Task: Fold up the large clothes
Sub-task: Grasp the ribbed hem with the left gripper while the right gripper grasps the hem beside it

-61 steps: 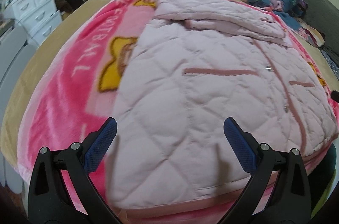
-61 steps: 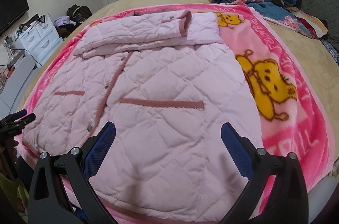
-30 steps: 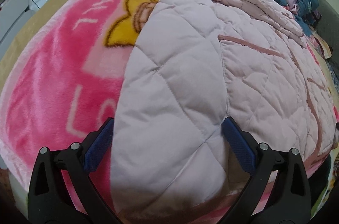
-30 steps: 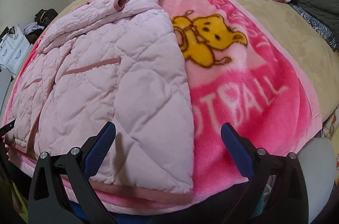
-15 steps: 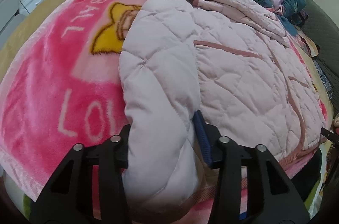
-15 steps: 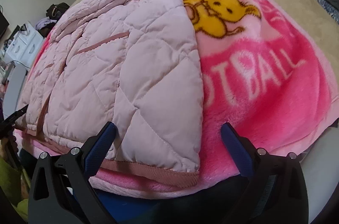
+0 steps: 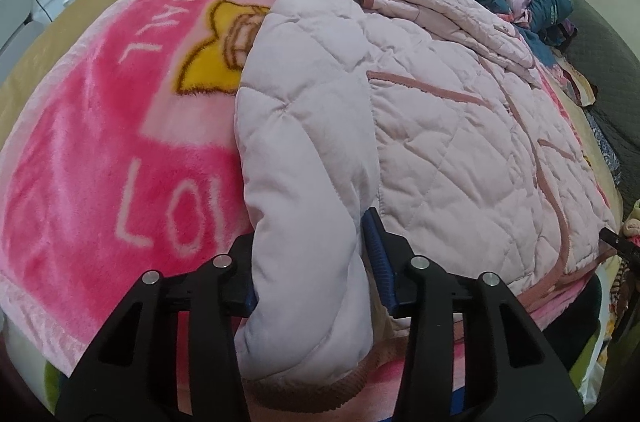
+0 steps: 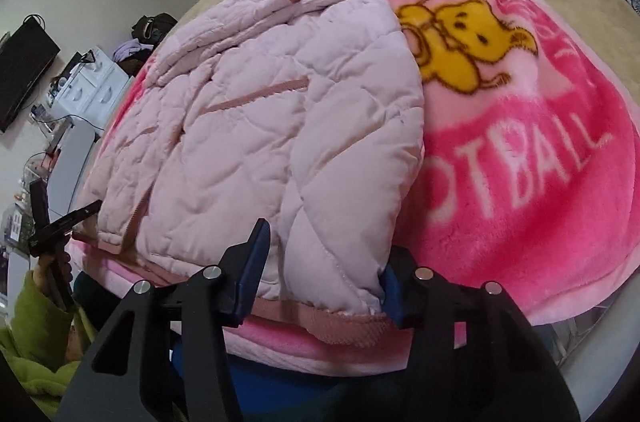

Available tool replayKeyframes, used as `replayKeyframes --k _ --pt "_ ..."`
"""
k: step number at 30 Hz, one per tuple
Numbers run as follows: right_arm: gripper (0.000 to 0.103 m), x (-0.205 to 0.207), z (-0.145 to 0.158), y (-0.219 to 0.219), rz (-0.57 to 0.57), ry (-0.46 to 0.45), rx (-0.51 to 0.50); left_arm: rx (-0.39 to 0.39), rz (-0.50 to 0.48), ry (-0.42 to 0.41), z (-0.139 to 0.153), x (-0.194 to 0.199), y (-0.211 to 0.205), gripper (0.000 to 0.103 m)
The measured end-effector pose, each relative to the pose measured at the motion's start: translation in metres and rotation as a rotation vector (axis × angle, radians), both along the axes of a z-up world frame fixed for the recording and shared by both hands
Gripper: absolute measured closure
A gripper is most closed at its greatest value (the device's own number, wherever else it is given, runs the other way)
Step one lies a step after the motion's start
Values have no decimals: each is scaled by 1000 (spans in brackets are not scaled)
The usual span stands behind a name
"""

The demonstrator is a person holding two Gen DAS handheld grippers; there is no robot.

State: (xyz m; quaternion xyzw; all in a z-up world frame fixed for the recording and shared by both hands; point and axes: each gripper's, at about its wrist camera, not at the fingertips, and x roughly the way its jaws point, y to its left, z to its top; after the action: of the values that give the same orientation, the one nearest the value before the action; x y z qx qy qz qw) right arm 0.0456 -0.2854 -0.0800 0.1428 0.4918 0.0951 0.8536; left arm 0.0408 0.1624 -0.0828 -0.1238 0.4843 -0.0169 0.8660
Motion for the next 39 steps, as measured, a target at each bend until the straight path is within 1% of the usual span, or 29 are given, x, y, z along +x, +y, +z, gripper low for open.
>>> replayKeyframes --k 1,4,6,8,11,13,15,17,18,19,20,22,24,25,26,27,28,31,33,34,35,36,38,39 --pt "48 1 -10 -5 -16 30 15 -5 2 2 -1 0 1 65" --pt "43 1 -22 -15 -37 39 108 -6 5 9 -4 -4 5 56" --pt "40 1 -24 -14 -28 37 122 -12 8 12 -7 -6 8 51" --pt "35 7 -26 -9 -10 42 109 -13 9 11 -9 -9 10 47" --pt "33 16 -26 -3 -1 32 95 -36 22 14 -14 -8 14 45" --pt "36 19 -25 0 2 23 82 -26 23 11 -15 -7 12 44" --pt "43 21 -23 2 5 10 76 -28 30 9 -17 -5 11 42" --pt "58 20 -19 5 15 -12 68 -43 44 2 -18 -2 12 41" --pt "61 19 -17 6 13 -18 62 -50 50 -2 -19 0 12 40" --pt "66 18 -15 6 10 -24 63 -56 56 -6 -20 1 12 40" --pt "69 16 -14 5 9 -29 64 -58 60 -9 -20 2 12 40" --pt "70 13 -12 4 7 -40 72 -51 67 -15 -19 4 12 40" --pt "70 14 -16 2 -1 -32 84 -48 76 -22 -17 3 10 45" --pt "69 14 -18 1 -7 -24 91 -34 72 -27 -16 3 8 47" --pt "64 14 -21 2 -2 -18 89 -25 68 -29 -15 2 7 51" --pt "62 14 -23 2 4 -10 82 -19 62 -31 -14 2 5 54" --pt "61 14 -25 1 6 0 86 -15 58 -33 -13 1 4 56" --pt "59 12 -28 -2 0 15 118 -28 54 -39 -10 1 4 65" --pt "60 11 -26 0 0 12 103 -25 47 -46 -8 1 1 72" --pt "63 10 -24 3 2 5 85 -20 42 -51 -7 1 0 74" --pt "70 8 -22 5 5 -7 82 -15 38 -56 -5 1 -2 79" --pt "72 7 -19 6 8 -21 80 -12 36 -63 -3 1 -3 82" --pt "79 3 -12 9 7 -48 73 -10 34 -75 1 0 -5 86" --pt "80 2 -9 10 7 -62 71 -10 33 -79 3 -1 -5 87"
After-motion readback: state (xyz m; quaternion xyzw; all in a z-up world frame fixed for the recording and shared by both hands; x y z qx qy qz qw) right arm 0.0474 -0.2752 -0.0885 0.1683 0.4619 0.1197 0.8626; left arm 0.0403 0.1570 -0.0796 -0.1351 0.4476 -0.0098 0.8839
